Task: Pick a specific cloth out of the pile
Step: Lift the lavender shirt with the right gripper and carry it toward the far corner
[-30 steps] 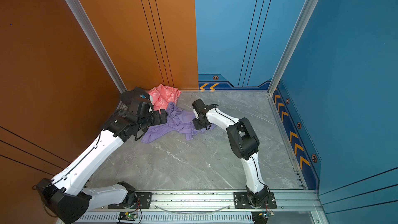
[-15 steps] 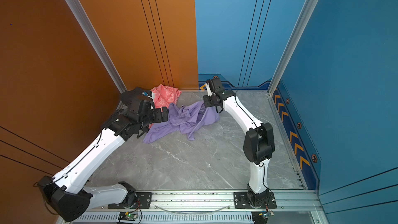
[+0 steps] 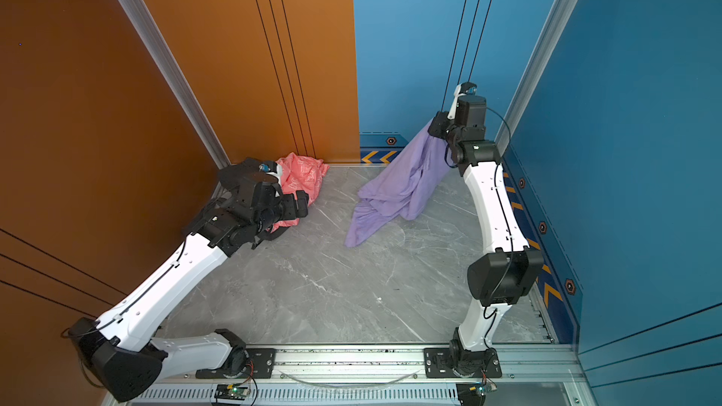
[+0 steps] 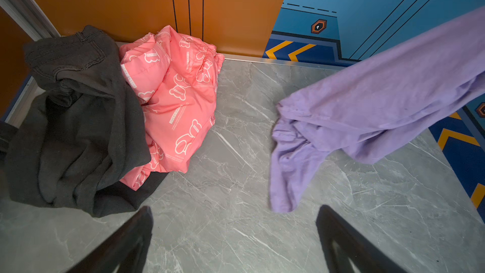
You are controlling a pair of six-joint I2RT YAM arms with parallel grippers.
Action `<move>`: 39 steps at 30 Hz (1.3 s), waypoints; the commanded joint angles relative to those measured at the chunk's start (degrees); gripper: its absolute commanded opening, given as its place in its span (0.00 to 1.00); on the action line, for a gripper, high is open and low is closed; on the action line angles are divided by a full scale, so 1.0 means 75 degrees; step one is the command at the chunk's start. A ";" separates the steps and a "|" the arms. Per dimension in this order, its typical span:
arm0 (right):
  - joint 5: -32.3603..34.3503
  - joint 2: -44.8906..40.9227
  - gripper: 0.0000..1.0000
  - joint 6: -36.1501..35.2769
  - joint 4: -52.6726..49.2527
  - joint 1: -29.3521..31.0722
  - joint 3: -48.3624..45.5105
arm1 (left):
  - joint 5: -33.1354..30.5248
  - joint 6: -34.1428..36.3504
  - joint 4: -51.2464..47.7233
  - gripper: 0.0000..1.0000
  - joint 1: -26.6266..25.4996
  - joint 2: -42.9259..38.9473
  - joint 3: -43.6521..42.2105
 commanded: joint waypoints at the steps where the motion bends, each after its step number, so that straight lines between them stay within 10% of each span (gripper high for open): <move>1: -0.0313 -0.0299 0.00 0.0812 0.1324 -0.0205 0.0452 | -0.0183 -0.0019 0.0277 0.98 -0.0092 0.0007 0.0086; 22: -0.1953 0.0621 0.00 0.1326 0.0765 -0.0351 0.0694 | -0.0393 -0.0277 0.0374 0.98 -0.0197 -0.0043 0.0010; 39: -0.0664 -0.0170 0.00 0.0934 0.0207 -0.0949 -0.1596 | -0.0457 -0.0342 0.0445 0.98 -0.0280 0.0001 -0.0048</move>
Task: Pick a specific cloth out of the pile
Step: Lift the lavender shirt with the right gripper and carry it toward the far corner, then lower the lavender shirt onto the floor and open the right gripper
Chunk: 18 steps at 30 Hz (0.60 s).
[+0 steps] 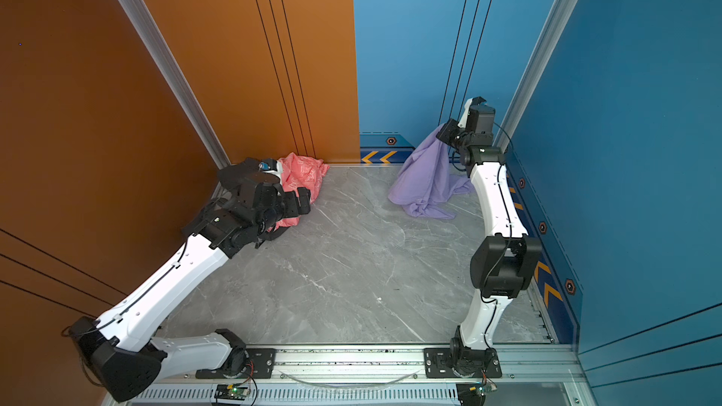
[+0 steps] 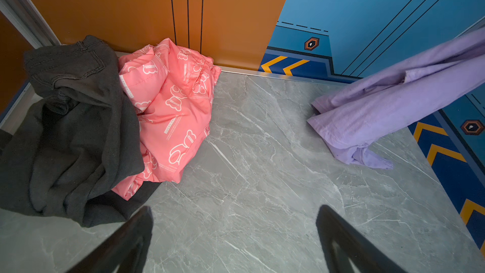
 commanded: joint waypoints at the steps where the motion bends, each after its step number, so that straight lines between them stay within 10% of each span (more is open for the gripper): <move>1: 0.0724 -0.0787 0.00 -0.0241 -0.0252 -0.0202 -0.0733 | -0.0167 -0.0120 0.0115 0.98 -0.0073 -0.0007 -0.0059; 18: 0.2300 -0.2288 0.04 -0.0379 -0.0897 -0.1116 -0.5475 | -0.0031 -0.0043 0.0172 0.98 -0.0051 -0.0002 -0.0189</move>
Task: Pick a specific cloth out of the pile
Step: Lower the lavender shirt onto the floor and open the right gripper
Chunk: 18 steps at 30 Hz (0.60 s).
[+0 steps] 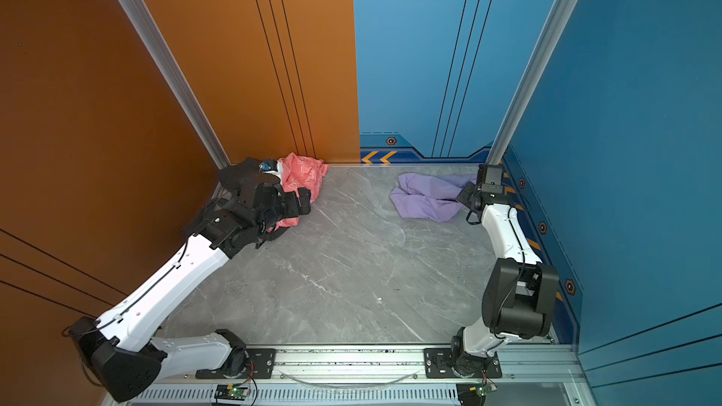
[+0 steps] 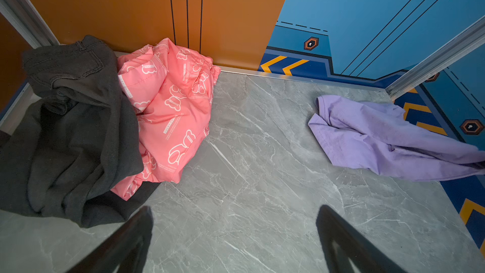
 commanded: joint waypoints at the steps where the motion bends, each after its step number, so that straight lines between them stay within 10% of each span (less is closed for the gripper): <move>1: 0.0471 -0.0208 0.05 -0.0047 -0.0496 -0.0190 -0.0577 | -0.0022 -0.0047 0.0121 0.98 -0.0044 -0.0015 -0.0170; 10: 0.0573 -0.0582 0.52 0.1087 -0.0615 -0.0828 -0.1612 | -0.0056 -0.0034 0.0167 0.98 -0.0006 -0.0225 -0.0392; 18: 0.0961 -0.1142 0.69 0.1482 -0.0225 -0.0623 -0.1041 | -0.0157 -0.0064 0.0257 0.98 0.0040 -0.0385 -0.0580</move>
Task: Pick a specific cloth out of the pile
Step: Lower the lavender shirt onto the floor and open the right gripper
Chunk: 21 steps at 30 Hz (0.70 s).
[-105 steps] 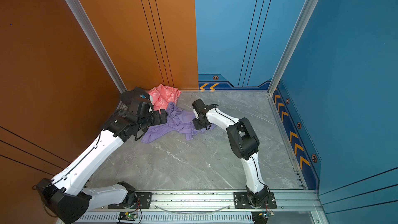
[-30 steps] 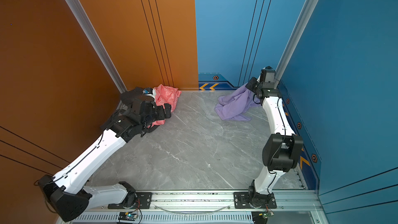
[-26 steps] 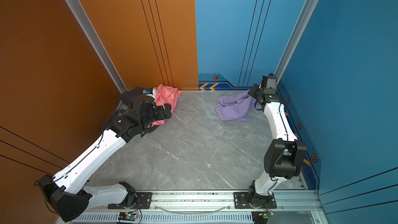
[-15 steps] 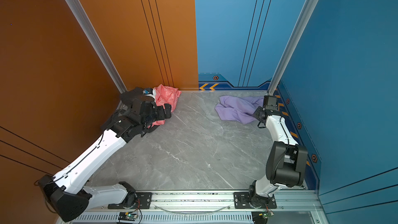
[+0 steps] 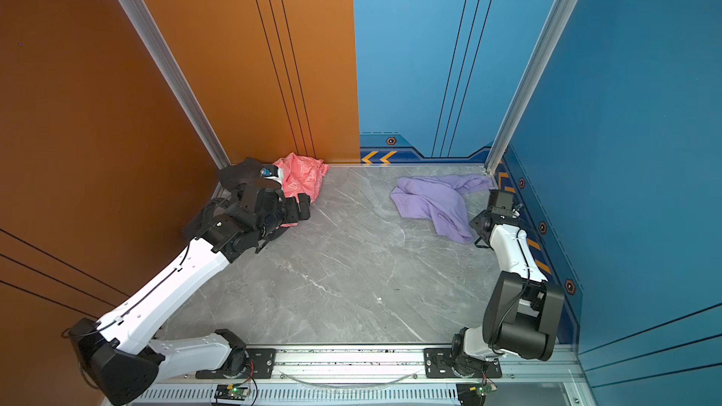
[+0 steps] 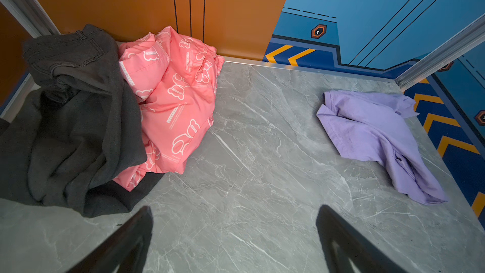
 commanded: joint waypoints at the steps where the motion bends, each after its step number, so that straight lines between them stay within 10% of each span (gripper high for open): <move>1: 0.0184 -0.0154 0.71 0.0271 0.0425 0.0226 0.0489 | -0.0160 -0.0060 0.0202 0.98 0.0046 -0.0178 -0.0100; 9: -0.0992 0.1040 0.94 -0.0524 0.1063 0.1302 0.2025 | -0.0141 -0.0053 0.0326 0.98 0.0087 -0.0109 -0.0107; 21: -0.1981 0.2883 1.00 -0.0383 0.1001 0.1610 0.2468 | -0.0357 -0.0200 0.0320 0.98 0.0089 -0.0441 -0.0373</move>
